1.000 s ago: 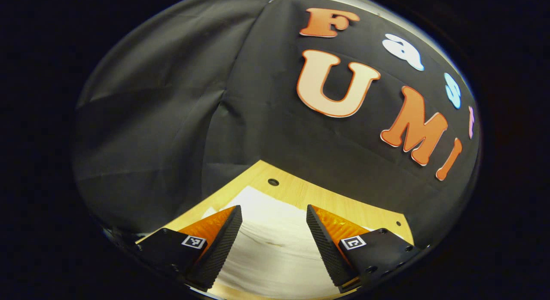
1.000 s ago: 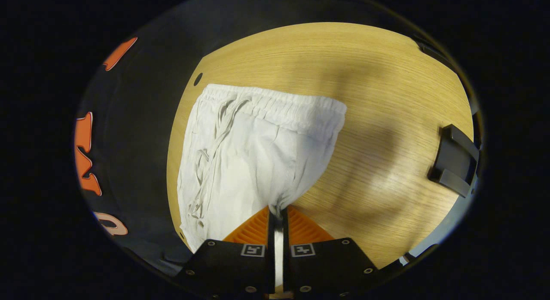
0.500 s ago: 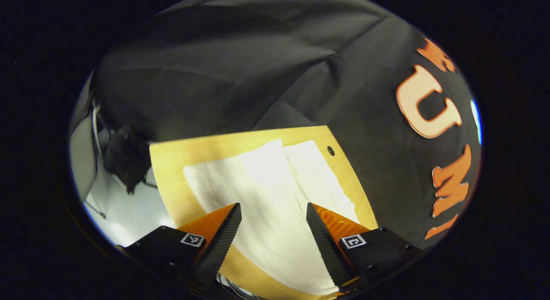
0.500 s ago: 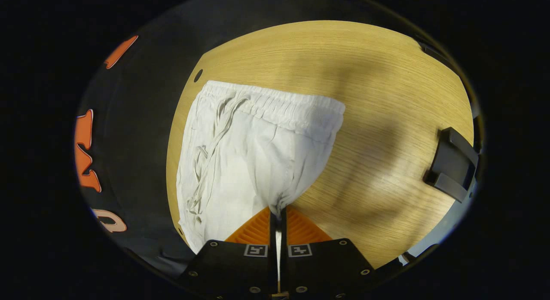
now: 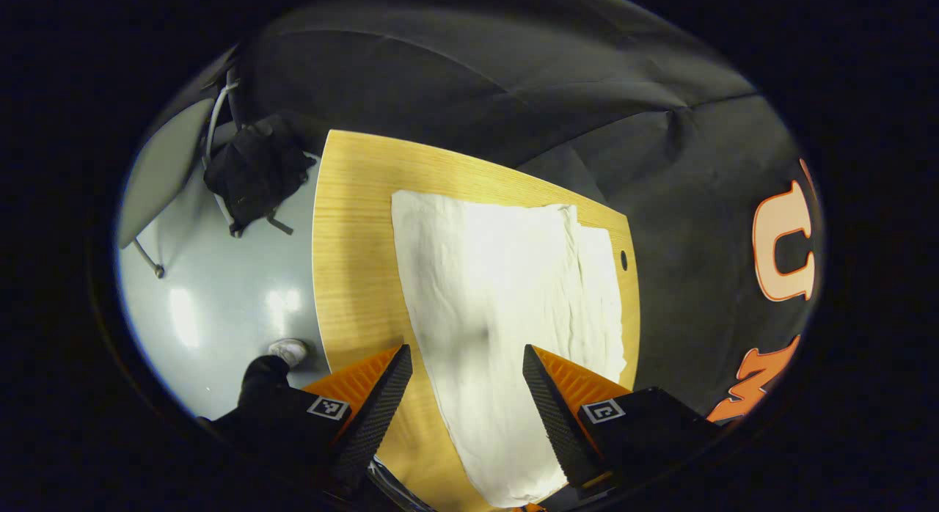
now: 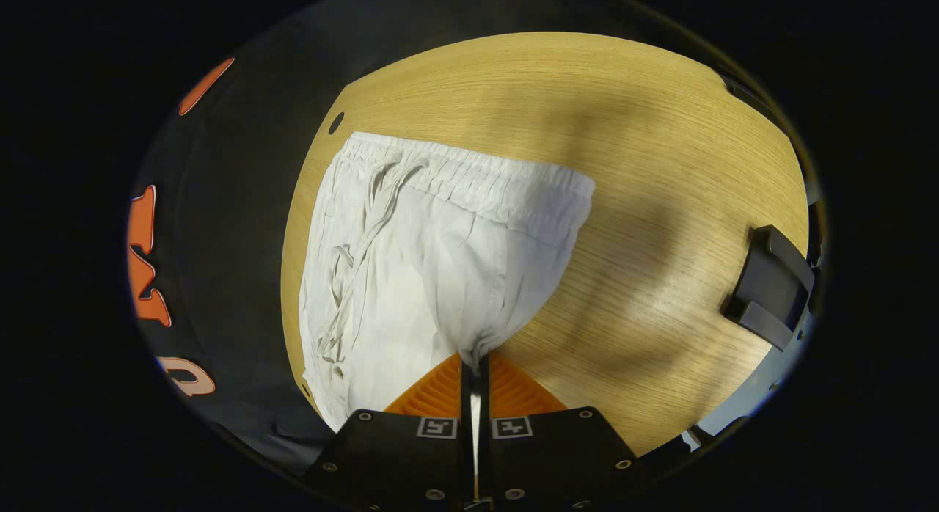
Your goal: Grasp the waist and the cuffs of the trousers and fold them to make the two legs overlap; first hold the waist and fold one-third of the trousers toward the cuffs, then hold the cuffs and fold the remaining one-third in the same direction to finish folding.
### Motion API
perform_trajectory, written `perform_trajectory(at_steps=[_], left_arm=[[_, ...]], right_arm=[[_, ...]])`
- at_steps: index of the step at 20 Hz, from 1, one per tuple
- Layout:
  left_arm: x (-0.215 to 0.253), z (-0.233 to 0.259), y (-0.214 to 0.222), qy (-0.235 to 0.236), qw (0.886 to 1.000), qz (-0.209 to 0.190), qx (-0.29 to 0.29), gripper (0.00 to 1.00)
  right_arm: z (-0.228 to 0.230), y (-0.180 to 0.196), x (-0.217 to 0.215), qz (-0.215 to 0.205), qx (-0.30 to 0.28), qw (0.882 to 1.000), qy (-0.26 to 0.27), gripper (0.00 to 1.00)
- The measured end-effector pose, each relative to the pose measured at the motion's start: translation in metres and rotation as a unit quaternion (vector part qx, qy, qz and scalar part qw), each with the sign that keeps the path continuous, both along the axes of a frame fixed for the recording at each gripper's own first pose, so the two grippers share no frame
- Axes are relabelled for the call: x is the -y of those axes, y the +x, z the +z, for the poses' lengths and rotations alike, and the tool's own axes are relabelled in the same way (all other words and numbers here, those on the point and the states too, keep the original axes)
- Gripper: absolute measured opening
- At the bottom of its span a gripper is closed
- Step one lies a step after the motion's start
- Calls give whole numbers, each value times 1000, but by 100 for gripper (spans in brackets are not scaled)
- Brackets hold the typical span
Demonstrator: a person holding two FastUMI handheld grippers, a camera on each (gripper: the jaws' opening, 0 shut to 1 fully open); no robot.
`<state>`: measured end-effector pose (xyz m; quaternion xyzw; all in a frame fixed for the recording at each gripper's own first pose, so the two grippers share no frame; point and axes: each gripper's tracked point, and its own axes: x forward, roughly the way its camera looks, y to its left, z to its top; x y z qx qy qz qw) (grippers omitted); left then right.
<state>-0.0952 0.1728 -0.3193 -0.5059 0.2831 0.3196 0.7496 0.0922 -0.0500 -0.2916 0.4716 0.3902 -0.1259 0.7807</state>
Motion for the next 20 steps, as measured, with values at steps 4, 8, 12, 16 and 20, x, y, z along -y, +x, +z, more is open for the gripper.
perform_trajectory(at_steps=[4,8,12,16,20], left_arm=[[-10,-6,9,7,1000,-7,-17,99],[-14,-8,21,6,1000,-17,-15,99],[-16,-19,27,9,998,-35,-45,94],[-19,-27,34,-4,998,-33,-61,21],[-17,-27,44,-20,998,-46,-47,4]], right_arm=[[0,0,0,-5,-2,1000,3,3],[-1,1,0,-10,-4,1000,6,3],[0,2,0,-17,-4,1000,11,3],[-1,2,1,-21,-3,1000,6,3],[0,1,1,-17,-4,1000,-1,3]])
